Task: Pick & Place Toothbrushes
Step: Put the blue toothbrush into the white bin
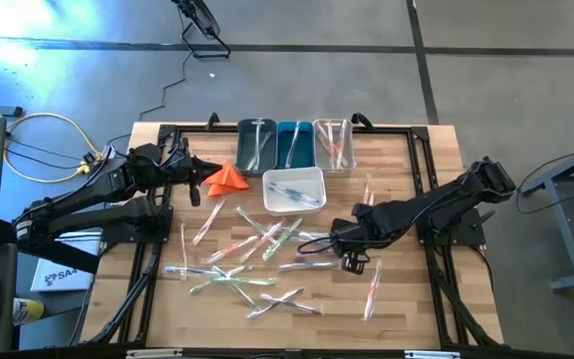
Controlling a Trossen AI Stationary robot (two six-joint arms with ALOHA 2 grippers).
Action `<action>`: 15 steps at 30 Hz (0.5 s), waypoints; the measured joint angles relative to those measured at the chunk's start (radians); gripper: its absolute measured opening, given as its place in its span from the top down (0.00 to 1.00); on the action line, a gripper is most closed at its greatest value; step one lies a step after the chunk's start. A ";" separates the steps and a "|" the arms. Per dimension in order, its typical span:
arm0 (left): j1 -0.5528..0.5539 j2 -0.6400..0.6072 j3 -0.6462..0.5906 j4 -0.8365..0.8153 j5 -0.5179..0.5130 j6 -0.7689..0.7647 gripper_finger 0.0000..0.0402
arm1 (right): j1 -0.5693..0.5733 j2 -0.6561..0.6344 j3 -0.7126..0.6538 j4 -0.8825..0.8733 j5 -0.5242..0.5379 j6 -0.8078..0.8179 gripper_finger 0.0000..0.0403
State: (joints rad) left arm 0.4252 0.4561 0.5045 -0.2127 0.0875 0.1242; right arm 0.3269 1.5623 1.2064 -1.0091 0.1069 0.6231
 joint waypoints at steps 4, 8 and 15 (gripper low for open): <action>0.000 0.000 0.000 0.000 0.000 0.000 0.98 | -0.001 0.000 0.000 0.013 -0.005 -0.010 1.00; 0.000 0.000 0.000 0.000 0.000 0.000 0.98 | -0.008 0.000 0.000 0.049 -0.005 -0.044 1.00; 0.000 0.000 0.000 0.000 0.000 -0.001 0.98 | -0.032 -0.040 0.000 0.070 0.072 -0.077 0.99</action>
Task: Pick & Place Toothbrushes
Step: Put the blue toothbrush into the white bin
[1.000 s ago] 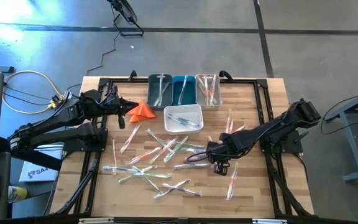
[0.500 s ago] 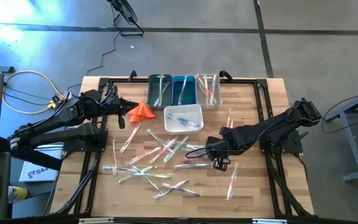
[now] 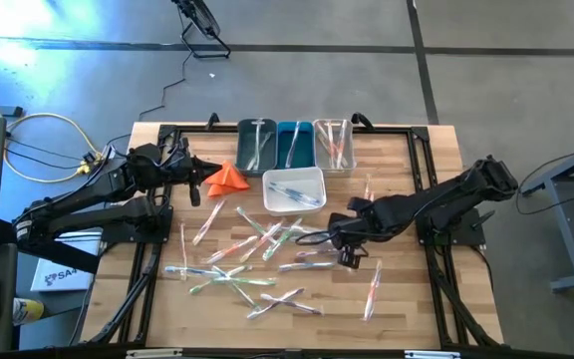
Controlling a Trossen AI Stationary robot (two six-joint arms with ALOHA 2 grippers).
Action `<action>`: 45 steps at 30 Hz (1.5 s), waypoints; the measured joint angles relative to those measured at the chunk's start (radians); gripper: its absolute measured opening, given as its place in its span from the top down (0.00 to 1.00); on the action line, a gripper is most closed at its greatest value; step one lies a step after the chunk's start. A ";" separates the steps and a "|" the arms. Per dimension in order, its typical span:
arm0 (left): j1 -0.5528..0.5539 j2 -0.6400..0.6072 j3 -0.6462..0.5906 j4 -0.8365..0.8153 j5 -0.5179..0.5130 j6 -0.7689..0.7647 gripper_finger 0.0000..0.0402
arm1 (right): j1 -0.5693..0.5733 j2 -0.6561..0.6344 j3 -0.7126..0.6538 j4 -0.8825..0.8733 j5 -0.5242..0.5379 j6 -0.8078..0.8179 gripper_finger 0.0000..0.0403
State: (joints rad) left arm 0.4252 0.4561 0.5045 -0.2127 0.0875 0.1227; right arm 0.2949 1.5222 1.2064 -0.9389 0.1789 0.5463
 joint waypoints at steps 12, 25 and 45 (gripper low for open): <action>0.000 0.000 0.000 0.000 0.000 -0.001 0.98 | -0.162 -0.087 0.000 0.166 0.145 -0.175 0.99; 0.000 0.000 0.000 0.000 0.000 0.000 0.98 | -0.409 -0.081 0.000 0.473 0.134 -0.314 0.99; 0.000 0.000 0.000 0.001 -0.002 0.000 0.98 | -0.617 0.061 0.000 0.848 0.147 -0.307 0.99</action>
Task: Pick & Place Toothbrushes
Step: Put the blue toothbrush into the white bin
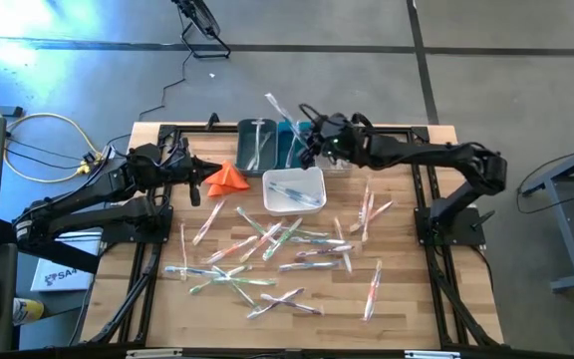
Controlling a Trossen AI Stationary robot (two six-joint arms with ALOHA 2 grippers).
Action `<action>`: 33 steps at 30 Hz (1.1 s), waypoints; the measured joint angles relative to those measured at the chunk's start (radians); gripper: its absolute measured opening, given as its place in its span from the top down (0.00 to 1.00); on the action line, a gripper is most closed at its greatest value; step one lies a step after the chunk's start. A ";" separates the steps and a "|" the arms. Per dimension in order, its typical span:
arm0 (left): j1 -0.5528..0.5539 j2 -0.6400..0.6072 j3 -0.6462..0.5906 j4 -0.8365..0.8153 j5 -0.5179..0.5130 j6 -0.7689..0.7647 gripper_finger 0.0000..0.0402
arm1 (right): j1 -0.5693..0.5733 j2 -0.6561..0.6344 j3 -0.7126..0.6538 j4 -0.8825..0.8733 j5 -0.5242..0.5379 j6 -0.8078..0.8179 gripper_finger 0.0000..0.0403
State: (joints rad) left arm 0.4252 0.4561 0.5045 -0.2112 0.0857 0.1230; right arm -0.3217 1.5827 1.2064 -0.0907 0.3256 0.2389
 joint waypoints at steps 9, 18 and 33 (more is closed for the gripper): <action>0.000 0.000 0.000 0.000 -0.003 0.002 0.98 | -0.056 0.124 0.000 0.028 0.079 0.151 0.99; 0.000 0.000 0.000 0.000 -0.002 0.003 0.98 | -0.078 0.226 0.000 0.052 0.002 0.161 0.99; 0.000 0.000 0.000 -0.001 -0.002 0.003 0.98 | 0.131 0.119 -0.001 -0.290 -0.230 -0.024 0.99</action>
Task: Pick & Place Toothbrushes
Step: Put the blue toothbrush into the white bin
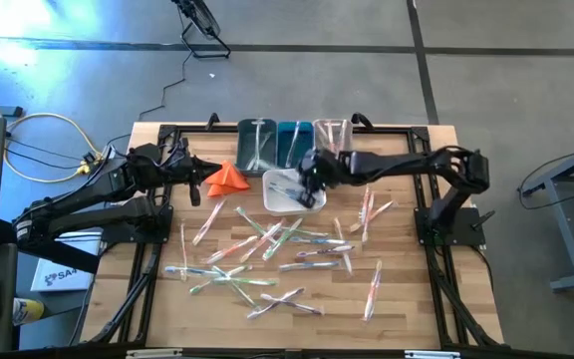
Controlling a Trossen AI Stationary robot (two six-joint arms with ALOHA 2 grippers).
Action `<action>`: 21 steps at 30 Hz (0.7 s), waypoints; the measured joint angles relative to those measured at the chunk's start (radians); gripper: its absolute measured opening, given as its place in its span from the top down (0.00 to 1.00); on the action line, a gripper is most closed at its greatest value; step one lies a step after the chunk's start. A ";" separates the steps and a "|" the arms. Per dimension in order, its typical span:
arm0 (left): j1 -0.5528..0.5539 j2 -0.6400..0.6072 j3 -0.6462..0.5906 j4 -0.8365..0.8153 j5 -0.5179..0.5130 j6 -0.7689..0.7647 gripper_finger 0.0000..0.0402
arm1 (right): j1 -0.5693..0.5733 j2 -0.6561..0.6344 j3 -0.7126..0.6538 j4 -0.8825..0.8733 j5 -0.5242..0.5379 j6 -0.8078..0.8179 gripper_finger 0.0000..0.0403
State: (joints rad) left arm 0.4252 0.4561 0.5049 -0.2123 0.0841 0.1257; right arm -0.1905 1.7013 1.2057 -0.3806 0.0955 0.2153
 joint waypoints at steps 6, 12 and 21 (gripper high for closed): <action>0.000 0.000 0.000 0.000 0.003 -0.003 0.98 | 0.071 0.001 0.000 -0.123 0.031 -0.022 0.99; 0.000 0.000 0.000 -0.006 0.002 -0.011 0.98 | 0.064 0.000 0.000 -0.173 0.066 -0.029 0.99; 0.000 0.000 0.000 -0.022 0.002 -0.023 0.98 | 0.027 0.009 0.000 -0.175 0.059 -0.029 0.99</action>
State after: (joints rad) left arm 0.4252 0.4561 0.5049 -0.2345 0.0860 0.1024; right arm -0.1632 1.7100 1.2053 -0.5559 0.1542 0.1860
